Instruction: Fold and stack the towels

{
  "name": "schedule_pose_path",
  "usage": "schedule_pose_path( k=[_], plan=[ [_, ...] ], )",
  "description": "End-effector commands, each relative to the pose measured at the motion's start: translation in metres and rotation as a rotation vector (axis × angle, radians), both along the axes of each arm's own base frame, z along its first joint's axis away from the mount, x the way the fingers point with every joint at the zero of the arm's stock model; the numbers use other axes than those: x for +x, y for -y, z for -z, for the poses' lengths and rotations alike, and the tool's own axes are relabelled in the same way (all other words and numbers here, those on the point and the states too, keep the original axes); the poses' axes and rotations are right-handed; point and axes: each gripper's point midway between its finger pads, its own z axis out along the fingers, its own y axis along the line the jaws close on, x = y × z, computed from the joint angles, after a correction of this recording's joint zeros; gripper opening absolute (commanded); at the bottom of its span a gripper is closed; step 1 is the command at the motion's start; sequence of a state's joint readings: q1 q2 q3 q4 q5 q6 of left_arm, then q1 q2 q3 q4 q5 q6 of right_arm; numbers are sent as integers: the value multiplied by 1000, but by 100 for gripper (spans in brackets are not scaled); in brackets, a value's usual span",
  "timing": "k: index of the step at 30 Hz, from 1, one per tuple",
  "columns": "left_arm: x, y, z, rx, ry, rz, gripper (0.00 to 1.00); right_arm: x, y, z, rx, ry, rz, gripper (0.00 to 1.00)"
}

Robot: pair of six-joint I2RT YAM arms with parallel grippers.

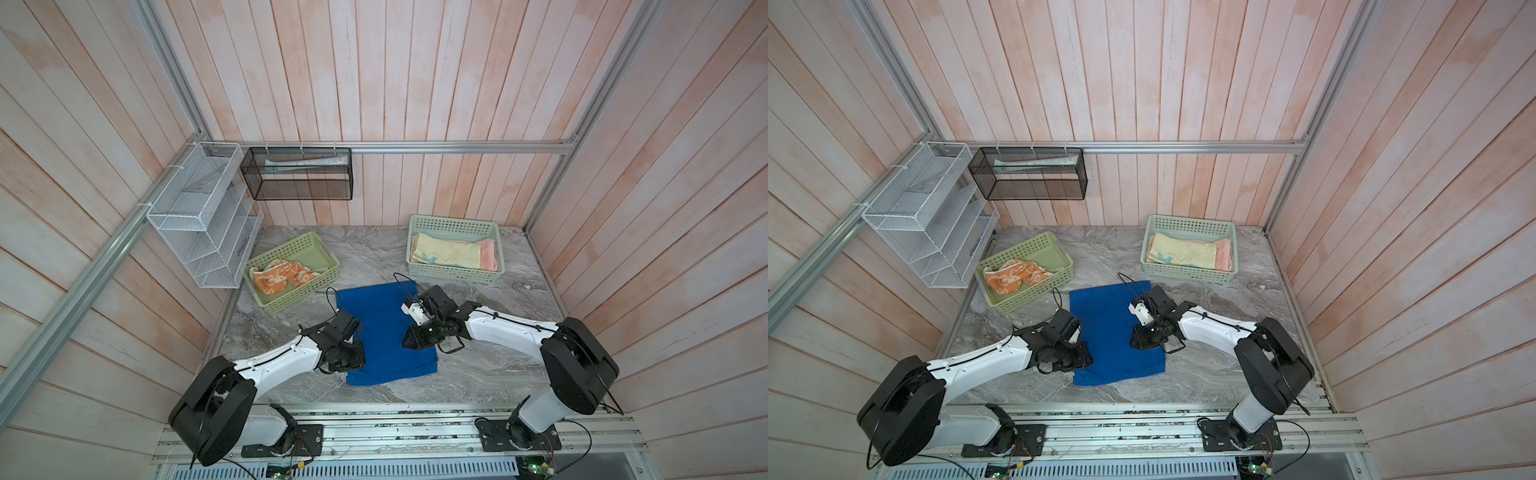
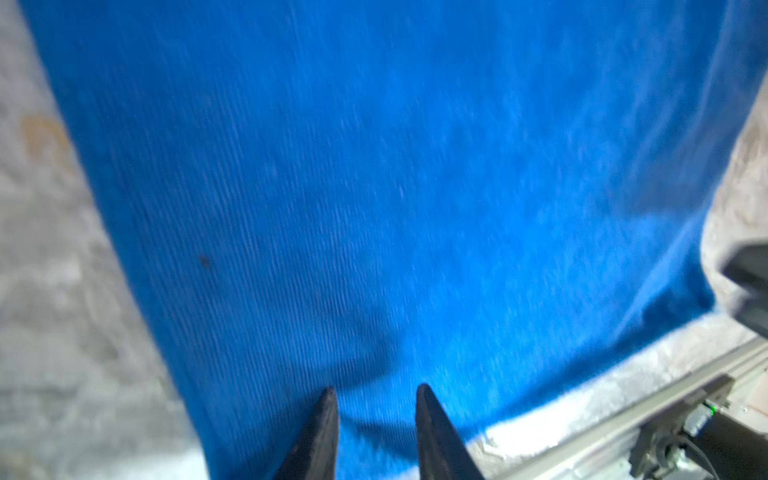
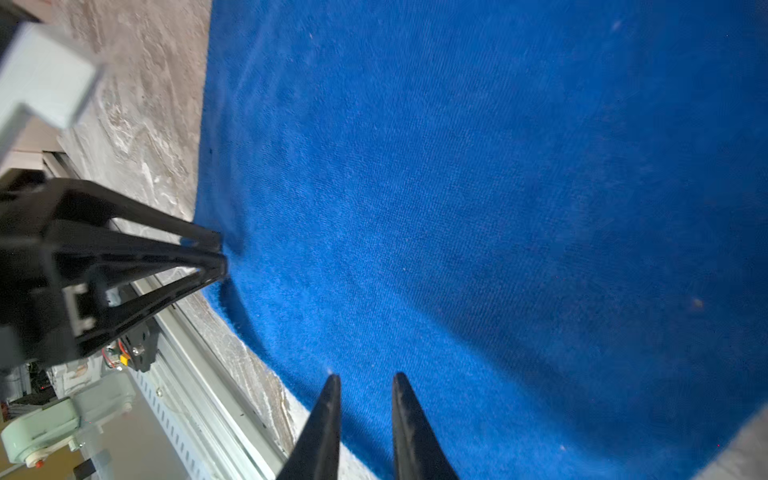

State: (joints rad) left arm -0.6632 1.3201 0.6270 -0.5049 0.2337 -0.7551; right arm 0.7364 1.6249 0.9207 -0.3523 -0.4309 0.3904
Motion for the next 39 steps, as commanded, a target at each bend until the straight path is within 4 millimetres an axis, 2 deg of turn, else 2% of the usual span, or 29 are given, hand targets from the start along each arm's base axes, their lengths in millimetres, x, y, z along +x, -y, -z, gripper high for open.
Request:
schedule_pose_path(
  k=[1, 6, 11, 14, 18, 22, 25, 29, 34, 37, 39],
  plan=[
    [-31, -15, 3, 64, -78, -12, 34, -15, 1, 12, -15, -34, -54, 25],
    [-61, -20, 6, 34, -142, -33, 34, -39, 15, 36, -56, -103, -64, 24],
    [-65, -25, 3, 25, -140, -57, 34, -64, 23, 43, -82, -128, -78, 24],
    [-52, -19, -15, 11, -84, -55, 34, -73, 25, 42, -87, -126, -76, 24],
    [-21, -10, -33, -9, 1, -60, 34, -77, 28, 42, -75, -122, -52, 24],
    [9, -2, -28, -16, 23, -36, 28, -78, 29, 47, -76, -125, -37, 24],
    [20, 6, -17, 17, -1, 15, 22, -72, 27, 44, -107, -103, -48, 24],
    [16, 10, -2, 48, -43, 55, 21, -54, 8, 25, -85, -39, -91, 24],
    [6, 3, -3, 81, -38, 49, 21, -37, -24, 8, -44, -3, -154, 25],
    [-2, -1, 1, 84, -47, 36, 21, -35, -49, 6, 19, -21, -206, 25],
    [-8, -5, 6, 93, -58, 27, 25, -34, -65, 9, 53, -27, -239, 25]
  ],
)
